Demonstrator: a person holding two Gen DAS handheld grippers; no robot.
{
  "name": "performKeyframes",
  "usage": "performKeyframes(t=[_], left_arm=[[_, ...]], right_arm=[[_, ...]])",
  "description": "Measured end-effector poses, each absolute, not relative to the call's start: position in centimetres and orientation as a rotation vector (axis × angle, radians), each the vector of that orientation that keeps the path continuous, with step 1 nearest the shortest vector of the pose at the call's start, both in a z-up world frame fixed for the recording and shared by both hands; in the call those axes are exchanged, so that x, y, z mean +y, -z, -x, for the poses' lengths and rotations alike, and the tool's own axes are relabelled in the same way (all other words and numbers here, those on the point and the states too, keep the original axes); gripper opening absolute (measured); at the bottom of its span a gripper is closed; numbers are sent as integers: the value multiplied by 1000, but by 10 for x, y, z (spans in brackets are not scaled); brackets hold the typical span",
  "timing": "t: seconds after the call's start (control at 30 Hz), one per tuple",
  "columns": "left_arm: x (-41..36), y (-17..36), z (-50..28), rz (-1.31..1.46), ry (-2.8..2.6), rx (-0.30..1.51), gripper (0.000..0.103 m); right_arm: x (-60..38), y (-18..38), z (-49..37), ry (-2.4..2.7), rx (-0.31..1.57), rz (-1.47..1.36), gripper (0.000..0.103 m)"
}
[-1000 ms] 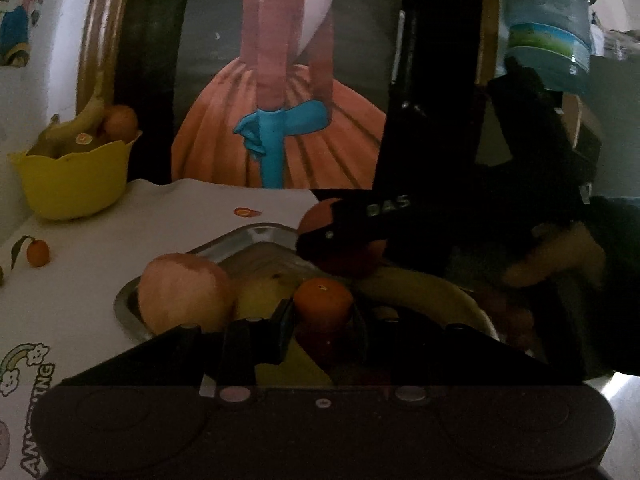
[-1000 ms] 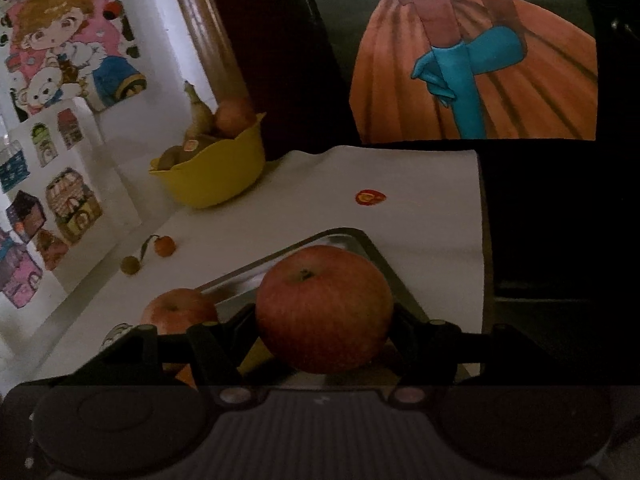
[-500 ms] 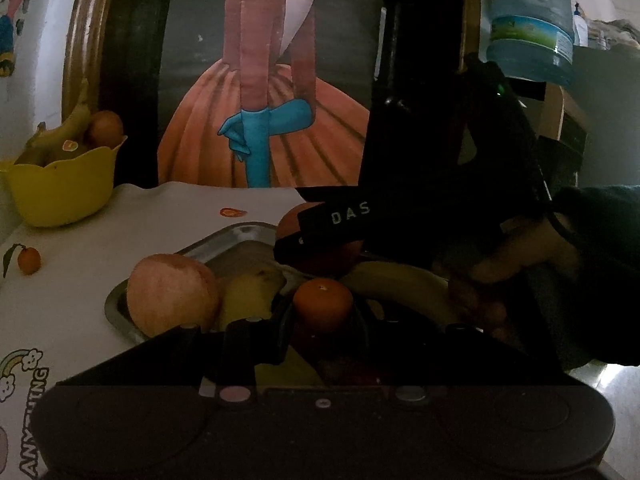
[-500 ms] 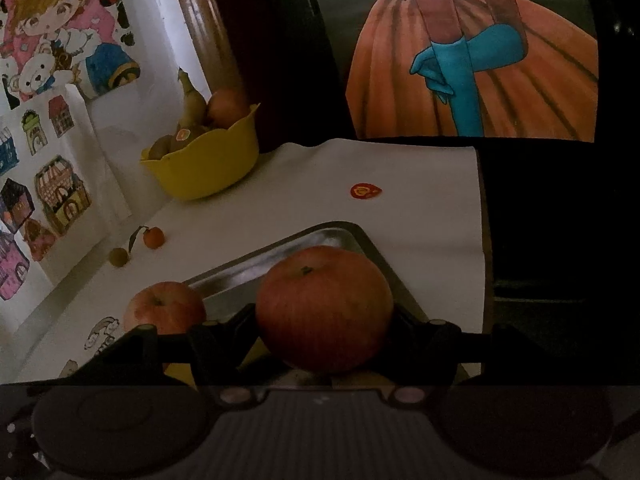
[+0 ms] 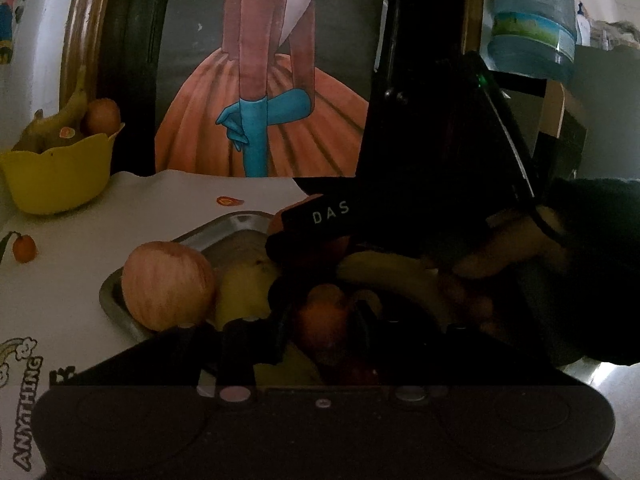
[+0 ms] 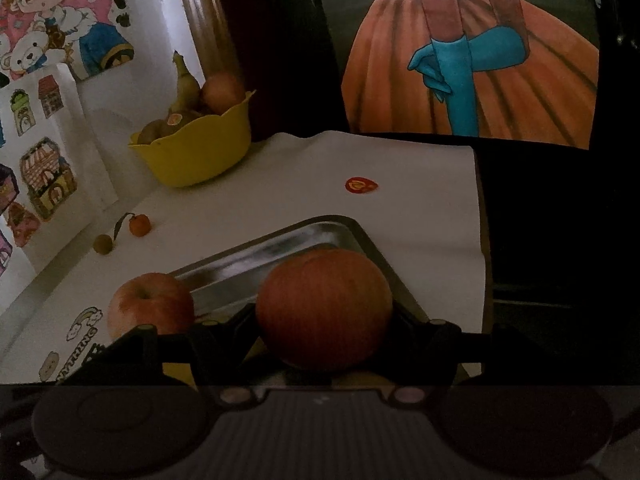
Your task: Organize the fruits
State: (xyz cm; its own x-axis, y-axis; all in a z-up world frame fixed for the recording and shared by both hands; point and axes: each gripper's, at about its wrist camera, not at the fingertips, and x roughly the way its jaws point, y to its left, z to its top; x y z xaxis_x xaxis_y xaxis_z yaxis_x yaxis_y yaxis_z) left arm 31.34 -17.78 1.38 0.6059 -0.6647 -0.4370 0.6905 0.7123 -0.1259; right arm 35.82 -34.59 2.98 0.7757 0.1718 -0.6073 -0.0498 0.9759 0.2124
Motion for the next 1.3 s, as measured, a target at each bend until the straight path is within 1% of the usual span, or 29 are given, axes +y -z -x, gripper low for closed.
performKeyframes(t=[0.17, 0.2, 0.23, 0.27, 0.3, 0.33, 0.37, 0.43, 0.57, 0.63, 0.7, 0.87, 1.3], left_arm=[[-176, -14, -315, -44, 788, 480, 45], [-176, -14, -314, -41, 786, 475, 49], [-176, -14, -313, -37, 786, 470, 56], [-175, -15, -313, -33, 784, 464, 60], [-174, -15, -312, -27, 779, 456, 68], [-173, -16, -310, -23, 772, 450, 74], [-171, -16, -310, -16, 762, 444, 76], [-168, -18, -309, 0, 753, 438, 84], [-157, -25, -307, 50, 749, 416, 93], [-150, -29, -308, 71, 714, 410, 101], [-139, -34, -307, 106, 682, 423, 102], [-108, -44, -294, 132, 609, 456, 102], [-44, -87, -223, 142, 437, 395, 102]], right_arm=[[-346, -31, -356, -116, 677, -181, 76], [-346, -32, -355, -115, 675, -181, 78], [-346, -33, -353, -116, 669, -179, 83], [-345, -35, -350, -120, 662, -181, 85], [-346, -38, -348, -123, 657, -186, 88], [-346, -41, -346, -124, 652, -190, 90], [-346, -44, -343, -125, 645, -191, 91], [-345, -52, -336, -129, 628, -187, 93], [-341, -70, -320, -149, 590, -180, 98], [-339, -79, -310, -156, 572, -176, 101], [-337, -86, -300, -162, 554, -163, 103], [-336, -101, -271, -166, 504, -152, 103], [-322, -116, -188, -191, 457, -117, 103]])
